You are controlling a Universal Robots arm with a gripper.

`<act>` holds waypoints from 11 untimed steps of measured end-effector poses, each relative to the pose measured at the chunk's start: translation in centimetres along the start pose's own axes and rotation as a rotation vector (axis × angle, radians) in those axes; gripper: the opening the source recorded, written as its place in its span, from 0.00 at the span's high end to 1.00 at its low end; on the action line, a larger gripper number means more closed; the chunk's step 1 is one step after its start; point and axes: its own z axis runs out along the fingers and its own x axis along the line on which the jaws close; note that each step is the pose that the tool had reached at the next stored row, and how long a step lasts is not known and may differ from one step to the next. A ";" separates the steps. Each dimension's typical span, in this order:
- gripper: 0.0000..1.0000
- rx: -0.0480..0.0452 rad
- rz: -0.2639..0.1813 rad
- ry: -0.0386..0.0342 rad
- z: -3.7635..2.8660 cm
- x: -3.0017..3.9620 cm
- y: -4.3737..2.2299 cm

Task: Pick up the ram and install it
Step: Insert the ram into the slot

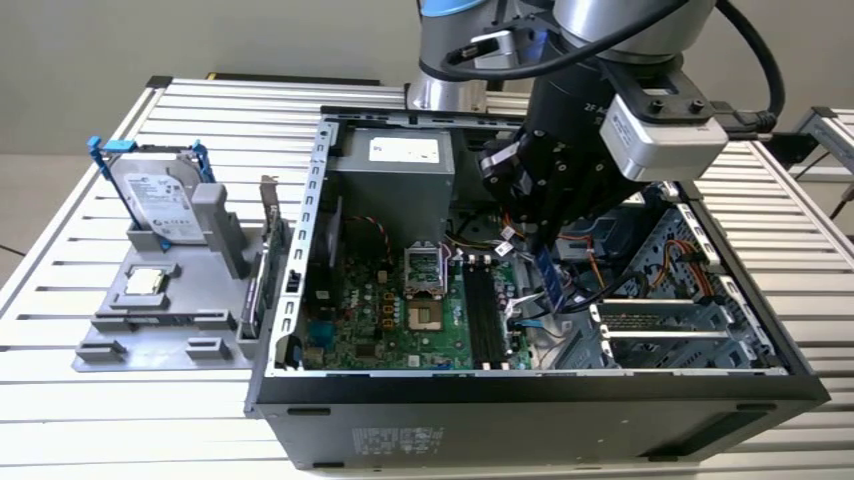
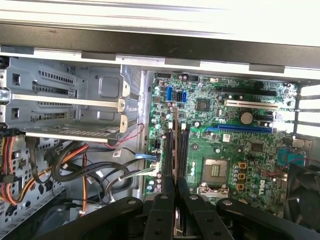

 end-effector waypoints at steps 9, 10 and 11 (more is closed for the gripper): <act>1.00 -0.0024 0.000 -0.0003 0.18 0.00 -0.02; 1.00 -0.0027 0.000 -0.0003 0.20 0.00 -0.02; 1.00 -0.0030 0.000 -0.0003 0.22 0.00 -0.02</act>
